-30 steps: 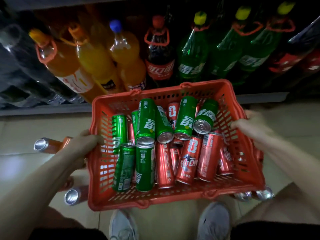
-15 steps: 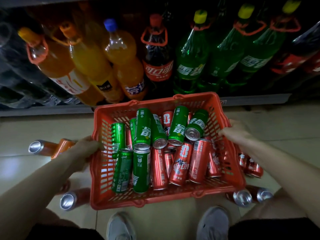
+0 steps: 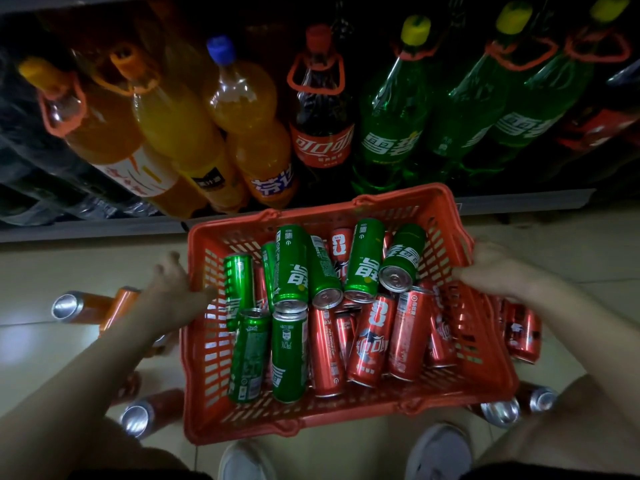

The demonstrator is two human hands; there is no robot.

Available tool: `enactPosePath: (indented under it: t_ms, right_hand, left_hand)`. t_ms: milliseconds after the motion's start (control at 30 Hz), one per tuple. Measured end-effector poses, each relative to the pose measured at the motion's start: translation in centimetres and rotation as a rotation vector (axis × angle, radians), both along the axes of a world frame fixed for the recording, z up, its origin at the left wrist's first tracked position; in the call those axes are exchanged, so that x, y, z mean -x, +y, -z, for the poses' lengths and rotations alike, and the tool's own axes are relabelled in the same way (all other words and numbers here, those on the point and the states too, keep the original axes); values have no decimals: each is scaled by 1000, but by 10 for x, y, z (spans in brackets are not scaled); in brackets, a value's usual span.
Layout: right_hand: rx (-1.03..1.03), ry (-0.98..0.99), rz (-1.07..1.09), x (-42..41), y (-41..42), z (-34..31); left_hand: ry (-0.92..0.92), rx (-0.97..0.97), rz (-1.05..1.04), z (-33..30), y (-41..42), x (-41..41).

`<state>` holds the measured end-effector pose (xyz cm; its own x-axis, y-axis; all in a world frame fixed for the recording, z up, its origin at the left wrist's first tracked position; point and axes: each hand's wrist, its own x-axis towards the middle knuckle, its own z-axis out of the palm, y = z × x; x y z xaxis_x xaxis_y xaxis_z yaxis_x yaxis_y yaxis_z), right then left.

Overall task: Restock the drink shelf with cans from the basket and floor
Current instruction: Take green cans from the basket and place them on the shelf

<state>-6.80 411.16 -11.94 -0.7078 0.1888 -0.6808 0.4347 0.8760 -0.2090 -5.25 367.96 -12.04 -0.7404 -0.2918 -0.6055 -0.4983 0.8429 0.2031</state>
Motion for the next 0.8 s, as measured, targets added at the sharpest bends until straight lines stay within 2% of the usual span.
enactPosePath:
  t_ms: [67, 100, 167, 200, 333, 467, 567, 800]
  right_hand:
    - [-98, 121, -50, 1, -14, -14]
    - [-150, 220, -93, 1, -21, -22]
    - [-225, 402, -276, 4, -36, -36]
    - [-224, 426, -377, 7, -43, -39]
    - [-87, 170, -553, 20, -55, -20]
    - [-119, 64, -723, 17, -47, 11]
    - [-170, 106, -790, 14, -46, 20]
    - [-172, 223, -910, 18, -45, 39]
  left_hand:
    - [245, 151, 211, -8, 16, 2]
    - [319, 156, 302, -14, 26, 3]
    - [341, 39, 426, -18, 45, 8]
    - [288, -47, 447, -16, 54, 12]
    - [-33, -271, 308, 4, 80, 17]
    - [-83, -317, 258, 19, 93, 15]
    - [-68, -311, 214, 21, 100, 17]
    - [-42, -449, 84, 33, 99, 14]
